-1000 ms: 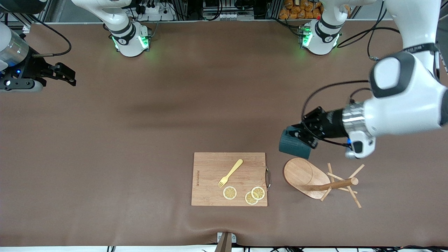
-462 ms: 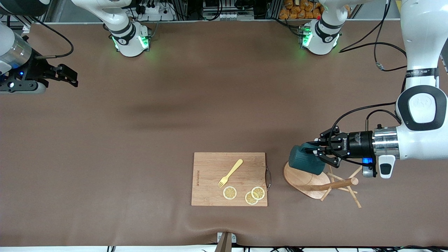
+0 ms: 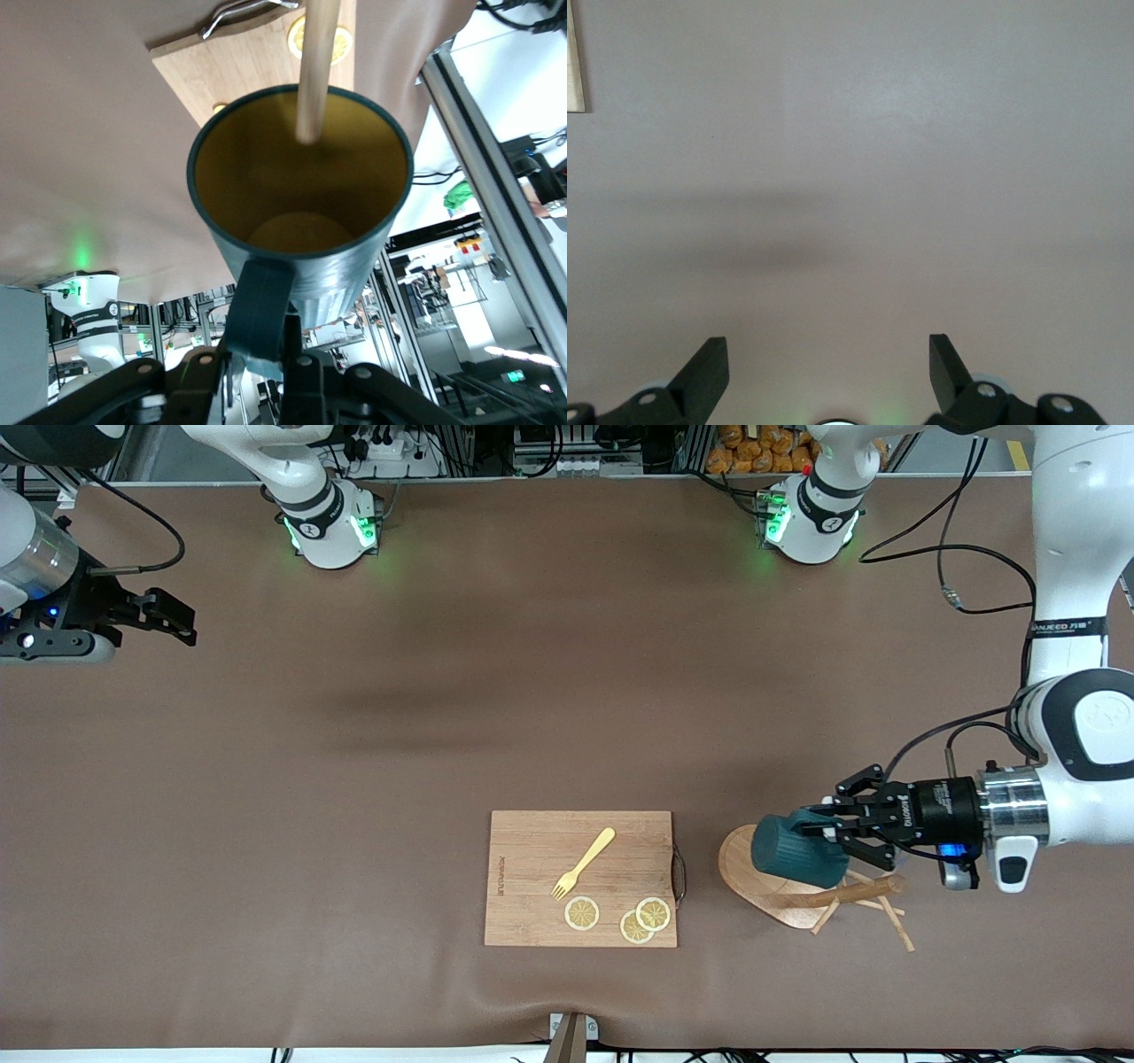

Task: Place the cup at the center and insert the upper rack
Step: 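Hang the mug handle on a stand peg and open the left gripper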

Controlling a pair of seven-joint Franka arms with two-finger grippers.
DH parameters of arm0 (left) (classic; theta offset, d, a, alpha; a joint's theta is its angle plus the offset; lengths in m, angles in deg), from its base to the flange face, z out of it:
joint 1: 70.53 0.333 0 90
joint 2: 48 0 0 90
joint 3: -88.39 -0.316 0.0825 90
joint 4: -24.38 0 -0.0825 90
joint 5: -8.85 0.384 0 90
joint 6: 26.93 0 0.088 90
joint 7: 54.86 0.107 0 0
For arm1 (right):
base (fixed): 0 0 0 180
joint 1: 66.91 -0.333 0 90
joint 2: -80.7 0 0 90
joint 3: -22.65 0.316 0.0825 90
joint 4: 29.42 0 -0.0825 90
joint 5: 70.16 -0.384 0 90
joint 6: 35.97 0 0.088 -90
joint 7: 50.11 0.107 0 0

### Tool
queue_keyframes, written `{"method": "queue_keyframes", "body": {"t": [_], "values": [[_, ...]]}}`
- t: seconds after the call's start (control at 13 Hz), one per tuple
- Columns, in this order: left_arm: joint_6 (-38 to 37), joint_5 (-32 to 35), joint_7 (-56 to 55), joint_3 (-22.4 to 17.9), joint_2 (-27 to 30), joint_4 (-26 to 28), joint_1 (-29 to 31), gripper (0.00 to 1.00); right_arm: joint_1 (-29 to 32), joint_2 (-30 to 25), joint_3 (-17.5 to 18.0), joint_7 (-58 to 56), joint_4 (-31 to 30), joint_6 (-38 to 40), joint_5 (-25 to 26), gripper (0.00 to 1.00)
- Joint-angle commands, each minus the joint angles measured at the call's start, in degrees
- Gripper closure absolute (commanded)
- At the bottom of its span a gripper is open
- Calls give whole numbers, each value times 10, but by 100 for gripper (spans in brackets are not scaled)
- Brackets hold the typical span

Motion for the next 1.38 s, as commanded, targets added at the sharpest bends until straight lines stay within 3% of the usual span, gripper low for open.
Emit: {"method": "queue_keyframes", "body": {"t": [0.0,0.77,1.31], "values": [[-2,-20,24,7,-9,2,8,100,6,-1,5,2,-4,-2,-7,0],[-59,-116,159,7,-34,48,66,100,8,-1,5,2,-3,4,-8,0],[-94,-147,192,7,-47,52,94,100,8,-1,5,2,-4,4,-8,0]]}}
